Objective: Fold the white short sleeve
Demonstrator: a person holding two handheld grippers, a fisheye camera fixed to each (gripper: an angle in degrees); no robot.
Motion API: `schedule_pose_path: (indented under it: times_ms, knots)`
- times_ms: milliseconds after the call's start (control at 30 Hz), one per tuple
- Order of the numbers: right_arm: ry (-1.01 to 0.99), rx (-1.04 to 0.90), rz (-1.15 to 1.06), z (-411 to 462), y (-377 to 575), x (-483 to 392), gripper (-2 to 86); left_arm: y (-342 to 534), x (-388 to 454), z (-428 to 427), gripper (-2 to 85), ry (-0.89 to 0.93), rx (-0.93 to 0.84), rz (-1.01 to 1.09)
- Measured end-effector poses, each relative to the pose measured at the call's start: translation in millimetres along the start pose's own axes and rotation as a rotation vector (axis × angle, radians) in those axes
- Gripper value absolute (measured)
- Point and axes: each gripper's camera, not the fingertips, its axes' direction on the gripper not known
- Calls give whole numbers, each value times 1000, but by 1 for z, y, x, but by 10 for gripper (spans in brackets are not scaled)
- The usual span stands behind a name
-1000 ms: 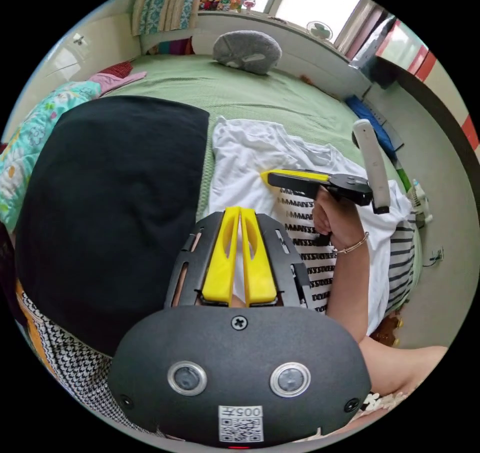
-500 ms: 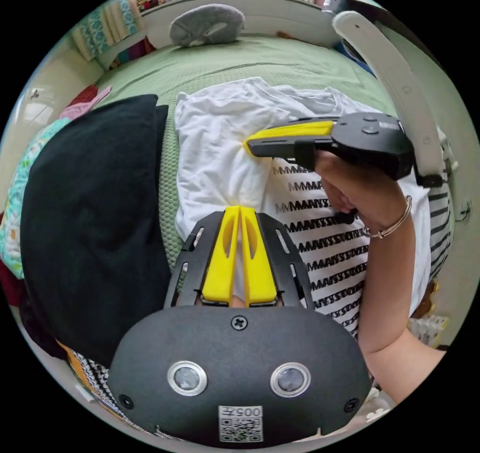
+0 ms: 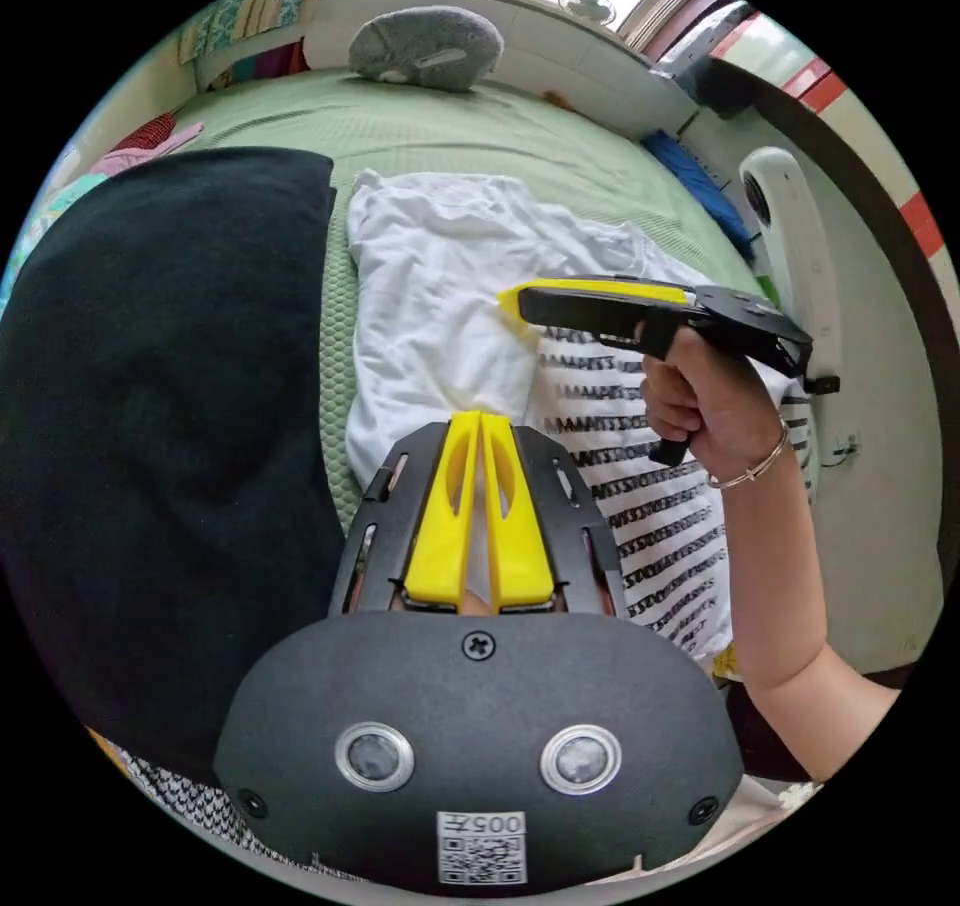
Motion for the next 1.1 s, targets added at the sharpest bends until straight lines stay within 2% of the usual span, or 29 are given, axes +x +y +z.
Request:
schedule_pose_path:
  times_ms: [67,133,167,267,367,533,667,833,967,1100]
  knots:
    - [-64,216,104,-62,31,23,-1,10,-2,-24,-5,146,172,54]
    - [-47,294,165,-105,58,45,22,15,-1,-36,-5,237,267,94]
    - [24,316,199,-132,78,58,46,14,-1,-36,-5,258,274,99]
    - [235,297,310,-191,125,93,105,4,1,-13,-6,157,131,106]
    - [400,296,430,-236,171,120,111,-2,9,0,-5,66,64,125]
    - [452,287,632,-268,212,152,99,-5,9,7,-6,92,54,139]
    - [537,161,699,-255,215,175,86,-8,-4,13,-6,92,39,107]
    - [466,282,806,-269,236,193,5,-11,-13,16,-6,123,39,90]
    - [383,402,889,-294,264,205,-7,-13,-17,17,-6,127,42,83]
    - [302,417,949,-299,276,218,-9,-15,-19,21,-6,142,22,82]
